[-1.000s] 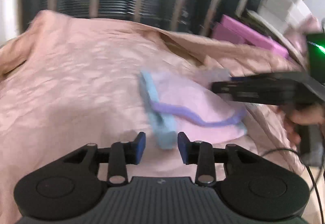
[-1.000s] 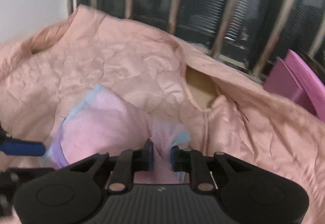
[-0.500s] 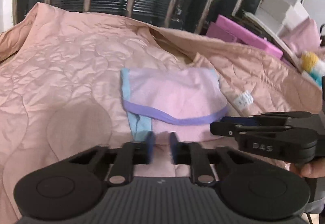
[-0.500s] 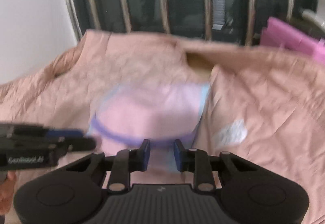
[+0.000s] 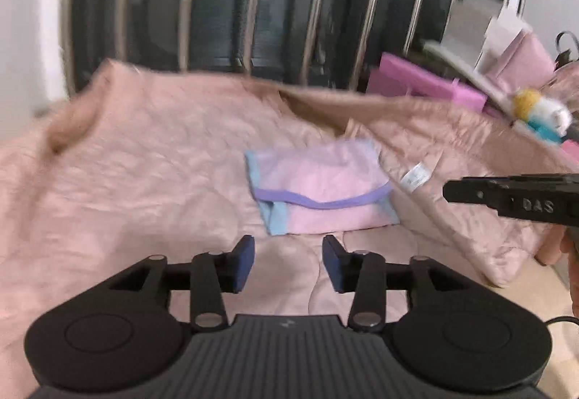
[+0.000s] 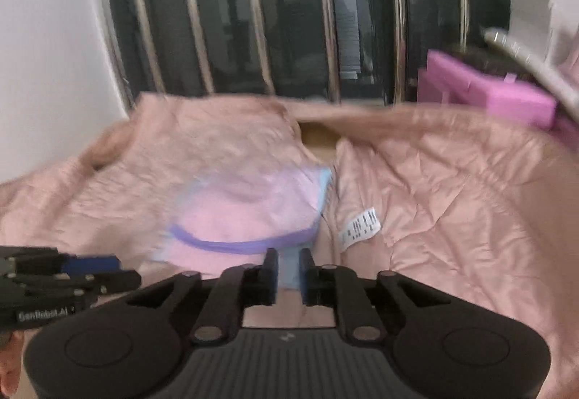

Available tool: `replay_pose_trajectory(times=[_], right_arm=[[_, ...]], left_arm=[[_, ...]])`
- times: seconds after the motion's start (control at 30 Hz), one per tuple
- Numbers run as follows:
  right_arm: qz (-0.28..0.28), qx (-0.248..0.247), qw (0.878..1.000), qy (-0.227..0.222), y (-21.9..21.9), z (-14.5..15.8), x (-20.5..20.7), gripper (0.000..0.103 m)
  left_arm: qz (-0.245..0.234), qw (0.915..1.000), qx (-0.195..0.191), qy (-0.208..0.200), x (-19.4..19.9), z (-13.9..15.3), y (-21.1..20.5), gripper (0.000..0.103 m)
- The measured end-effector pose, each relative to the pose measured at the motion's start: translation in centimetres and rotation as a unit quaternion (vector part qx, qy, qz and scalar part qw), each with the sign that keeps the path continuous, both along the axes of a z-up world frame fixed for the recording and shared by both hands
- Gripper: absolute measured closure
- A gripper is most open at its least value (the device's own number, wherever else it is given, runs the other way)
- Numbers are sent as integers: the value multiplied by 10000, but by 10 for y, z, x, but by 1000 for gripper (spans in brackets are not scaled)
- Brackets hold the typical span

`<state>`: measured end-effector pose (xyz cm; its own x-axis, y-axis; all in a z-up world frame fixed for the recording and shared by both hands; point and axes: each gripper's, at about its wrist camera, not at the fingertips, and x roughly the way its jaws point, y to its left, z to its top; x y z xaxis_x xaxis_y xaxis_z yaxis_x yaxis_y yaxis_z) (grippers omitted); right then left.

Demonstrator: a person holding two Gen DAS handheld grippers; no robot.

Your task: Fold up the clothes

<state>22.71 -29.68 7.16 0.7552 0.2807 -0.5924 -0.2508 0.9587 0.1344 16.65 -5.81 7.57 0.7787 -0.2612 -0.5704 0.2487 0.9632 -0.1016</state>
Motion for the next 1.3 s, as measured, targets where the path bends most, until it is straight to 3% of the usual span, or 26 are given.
replay_pose_trajectory(times=[0.03,0.07,0.13,0.2,0.27,0.4,0.6,0.83,0.93,1.17,1.3], right_arm=[[39,6,9999,-123,3,10,-18,77],[78,22,9997,-216,4,19,-33,74],[146,91,9990,-407,11,35,-70,70],[168,217,9980,-575,17,47,-105,65],[198,335,9967,-711,22,57,-140,51],[217,412,9950,-883,34,56,-202,12],[219,470,9959,-740,48,25,-261,10],[298,315,9982,-411,70,-22,-301,7],[239,169,9986,-444,80,-35,-299,1],[-121,-189,9988,-431,94,-59,-276,1],[-254,-141,9990,-331,94,-65,-257,1]], left_arm=[[67,9998,23,-172,-17,9,4,44],[134,9993,46,-345,-34,18,9,32],[367,9964,205,-734,-71,33,19,17],[526,9928,222,-1054,-107,45,28,14],[433,9929,67,-1103,-135,53,37,13],[533,9932,-121,-1030,-179,54,52,10],[842,9908,-287,-1020,-231,20,70,0],[1127,9902,59,-823,-239,-32,79,0],[1267,9900,57,-614,-229,-48,83,0],[1411,9890,84,-428,-207,-68,88,0],[1518,9880,19,-294,-199,-71,90,0]])
